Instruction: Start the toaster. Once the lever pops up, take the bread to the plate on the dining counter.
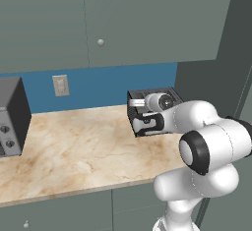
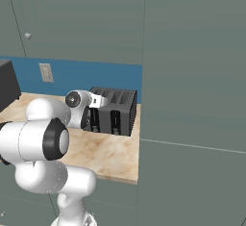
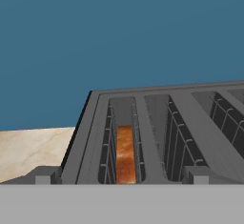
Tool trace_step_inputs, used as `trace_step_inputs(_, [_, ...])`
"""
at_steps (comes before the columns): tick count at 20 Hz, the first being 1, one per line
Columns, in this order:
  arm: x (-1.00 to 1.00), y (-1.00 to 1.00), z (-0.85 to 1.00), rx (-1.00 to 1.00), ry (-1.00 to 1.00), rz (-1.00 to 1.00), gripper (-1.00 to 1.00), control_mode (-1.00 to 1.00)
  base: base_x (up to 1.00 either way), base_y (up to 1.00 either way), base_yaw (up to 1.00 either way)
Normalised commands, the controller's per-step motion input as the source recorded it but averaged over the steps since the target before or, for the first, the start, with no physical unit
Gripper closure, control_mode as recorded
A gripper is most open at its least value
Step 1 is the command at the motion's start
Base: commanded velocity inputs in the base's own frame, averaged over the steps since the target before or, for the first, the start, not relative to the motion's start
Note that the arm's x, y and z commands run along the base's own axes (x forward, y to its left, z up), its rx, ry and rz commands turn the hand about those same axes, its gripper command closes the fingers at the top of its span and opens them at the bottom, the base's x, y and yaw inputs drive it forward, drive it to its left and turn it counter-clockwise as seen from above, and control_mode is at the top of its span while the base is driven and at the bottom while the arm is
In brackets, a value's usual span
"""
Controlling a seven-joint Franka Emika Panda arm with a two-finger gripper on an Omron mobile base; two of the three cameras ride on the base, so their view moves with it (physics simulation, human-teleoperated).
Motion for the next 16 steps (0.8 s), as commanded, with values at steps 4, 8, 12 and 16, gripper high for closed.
trace_step_inputs(4, [0.00, 0.00, 0.00, 0.00, 0.00, 0.00, -1.00, -1.00, 0.00, 0.00, 0.00])
trace_step_inputs(8, [0.00, 0.00, 0.00, 0.00, 0.00, 0.00, -1.00, -1.00, 0.00, 0.00, 0.00])
trace_step_inputs(12, [0.00, 0.00, 0.00, 0.00, 0.00, 0.00, -1.00, -1.00, 0.00, 0.00, 0.00])
trace_step_inputs(16, [0.00, 0.00, 0.00, 0.00, 0.00, 0.00, -1.00, -1.00, 0.00, 0.00, 0.00])
